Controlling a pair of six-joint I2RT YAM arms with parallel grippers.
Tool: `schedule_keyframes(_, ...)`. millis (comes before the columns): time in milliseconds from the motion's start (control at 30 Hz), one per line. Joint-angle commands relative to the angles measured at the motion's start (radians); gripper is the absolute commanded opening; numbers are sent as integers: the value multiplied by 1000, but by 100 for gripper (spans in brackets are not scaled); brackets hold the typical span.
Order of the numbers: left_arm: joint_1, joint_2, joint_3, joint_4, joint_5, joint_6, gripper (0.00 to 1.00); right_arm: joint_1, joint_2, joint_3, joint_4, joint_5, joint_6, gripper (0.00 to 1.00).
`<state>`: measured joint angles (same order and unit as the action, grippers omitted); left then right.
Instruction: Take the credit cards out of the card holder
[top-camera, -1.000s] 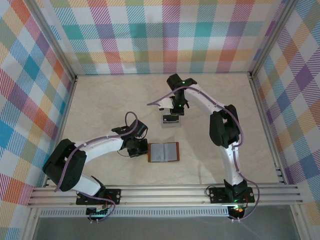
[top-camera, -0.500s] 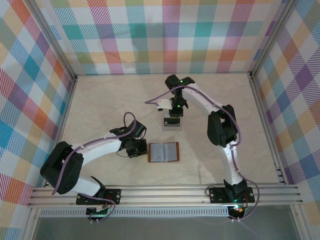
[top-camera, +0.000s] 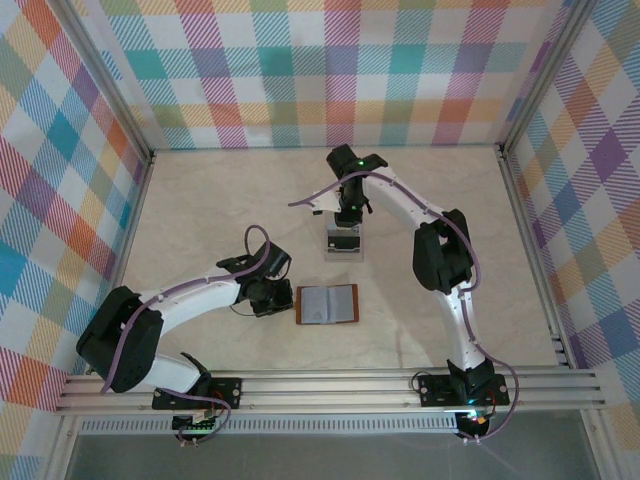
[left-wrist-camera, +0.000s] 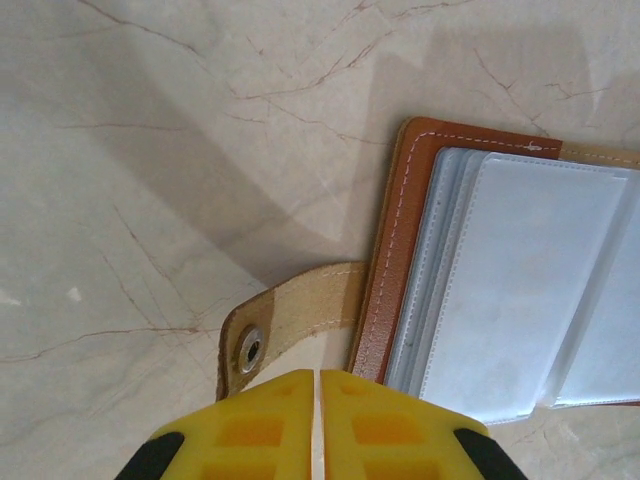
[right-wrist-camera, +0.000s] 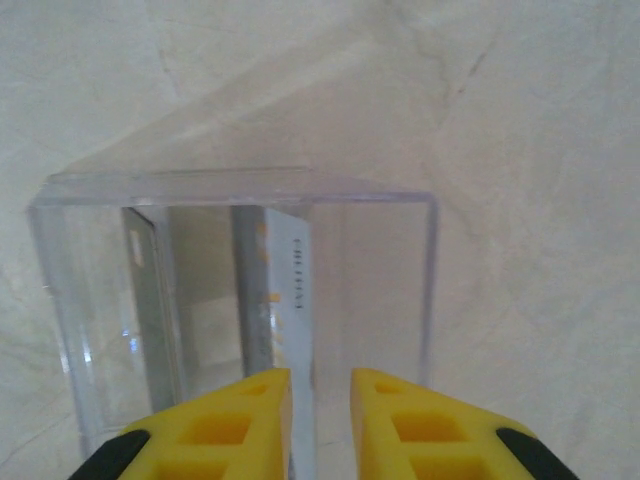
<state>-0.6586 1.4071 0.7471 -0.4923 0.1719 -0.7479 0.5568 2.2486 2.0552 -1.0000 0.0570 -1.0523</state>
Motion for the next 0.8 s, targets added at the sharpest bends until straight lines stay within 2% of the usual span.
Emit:
schedule_keyframes(0, 7, -22, 3, -32, -8, -8, 11, 5, -51, -18, 49, 9, 17, 25)
schedule_keyframes(267, 7, -18, 6, -25, -6, -6, 11, 5, -76, -89, 159, 40, 43, 28)
schedule_keyframes(767, 8, -7, 9, -19, 4, -4, 11, 7, -119, -177, 223, 44, 66, 30)
